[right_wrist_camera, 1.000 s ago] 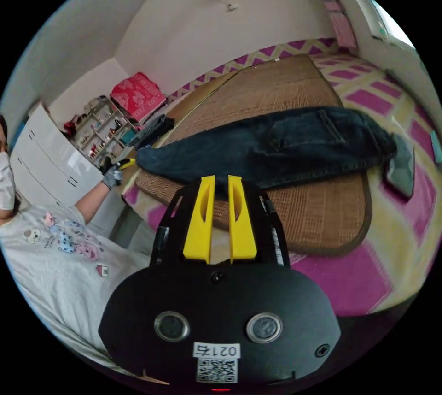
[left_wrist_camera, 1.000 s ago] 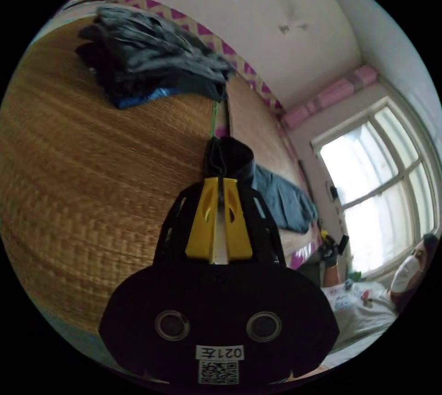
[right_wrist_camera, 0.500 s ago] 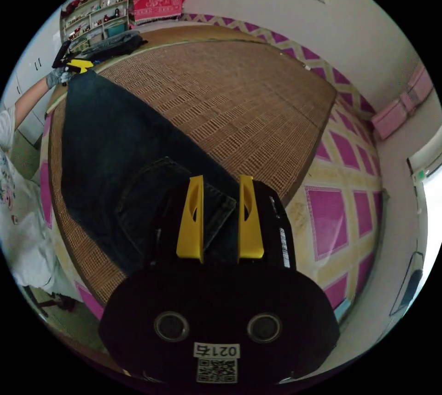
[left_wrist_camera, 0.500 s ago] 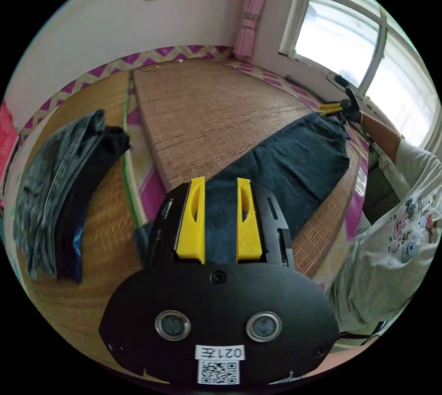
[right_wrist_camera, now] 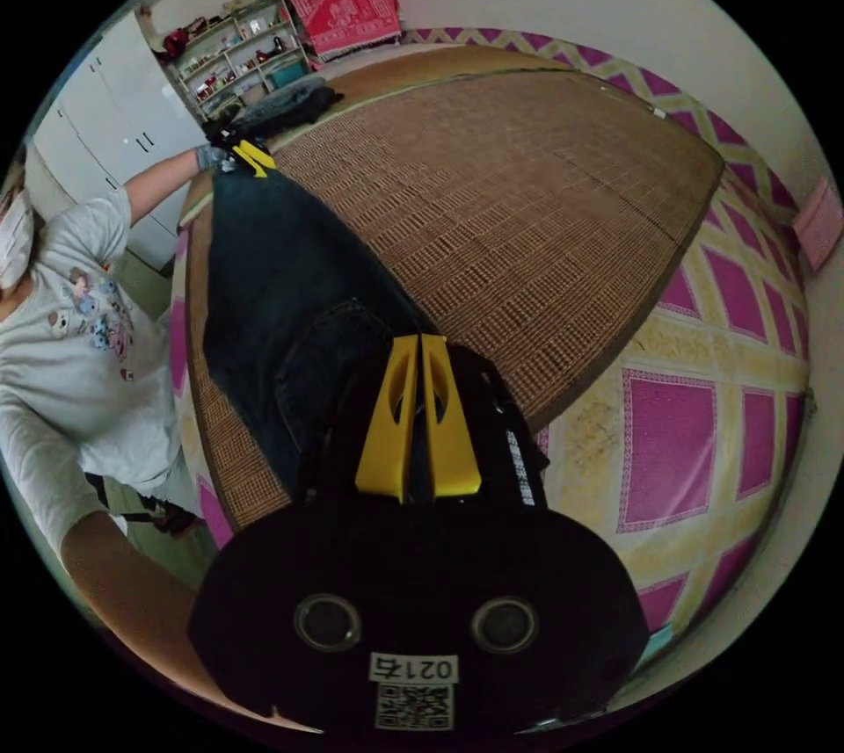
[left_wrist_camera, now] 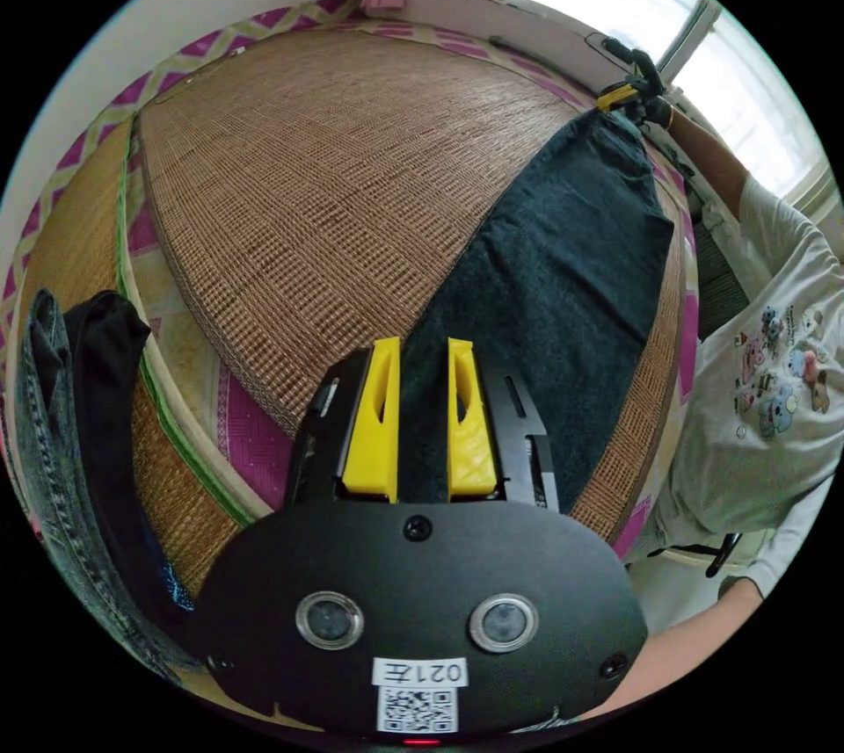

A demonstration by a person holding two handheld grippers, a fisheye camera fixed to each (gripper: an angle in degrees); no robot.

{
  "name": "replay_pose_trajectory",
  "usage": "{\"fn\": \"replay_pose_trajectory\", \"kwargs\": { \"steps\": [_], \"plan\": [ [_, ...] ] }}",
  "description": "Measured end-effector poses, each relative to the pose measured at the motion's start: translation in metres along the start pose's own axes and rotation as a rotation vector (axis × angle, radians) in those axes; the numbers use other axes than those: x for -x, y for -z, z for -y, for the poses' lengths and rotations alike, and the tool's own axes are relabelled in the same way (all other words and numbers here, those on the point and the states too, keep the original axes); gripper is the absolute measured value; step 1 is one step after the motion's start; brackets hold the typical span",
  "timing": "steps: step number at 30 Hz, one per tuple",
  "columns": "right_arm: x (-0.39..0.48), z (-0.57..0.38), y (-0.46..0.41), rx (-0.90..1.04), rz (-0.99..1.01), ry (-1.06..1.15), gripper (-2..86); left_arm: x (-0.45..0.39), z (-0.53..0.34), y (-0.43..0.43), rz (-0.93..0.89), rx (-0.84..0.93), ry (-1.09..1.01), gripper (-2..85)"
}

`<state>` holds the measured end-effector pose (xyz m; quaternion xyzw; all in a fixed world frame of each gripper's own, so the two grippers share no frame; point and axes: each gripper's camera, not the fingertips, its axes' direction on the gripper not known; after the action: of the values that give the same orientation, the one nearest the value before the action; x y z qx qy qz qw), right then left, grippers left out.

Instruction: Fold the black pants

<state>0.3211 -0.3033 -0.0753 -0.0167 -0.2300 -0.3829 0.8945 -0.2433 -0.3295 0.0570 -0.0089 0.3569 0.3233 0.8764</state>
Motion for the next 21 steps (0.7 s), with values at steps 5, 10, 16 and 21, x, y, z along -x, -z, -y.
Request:
{"fn": "replay_pose_trajectory", "kwargs": {
  "steps": [5, 10, 16, 21],
  "plan": [
    [0.021, -0.009, 0.027, -0.046, -0.038, 0.015, -1.0, -0.025, -0.01, 0.012, 0.054, -0.052, -0.048, -0.3],
    [0.066, -0.033, 0.073, -0.115, -0.09, 0.059, -1.0, -0.082, -0.048, 0.061, 0.121, -0.253, -0.082, -0.9],
    [0.175, -0.122, 0.144, -0.217, -0.076, 0.155, -1.0, -0.219, -0.119, 0.114, 0.218, -0.413, -0.208, -0.9],
    [0.262, -0.218, 0.138, -0.163, -0.129, 0.092, -1.0, -0.306, -0.174, 0.099, 0.342, -0.448, -0.142, -0.9]
  ]
}}
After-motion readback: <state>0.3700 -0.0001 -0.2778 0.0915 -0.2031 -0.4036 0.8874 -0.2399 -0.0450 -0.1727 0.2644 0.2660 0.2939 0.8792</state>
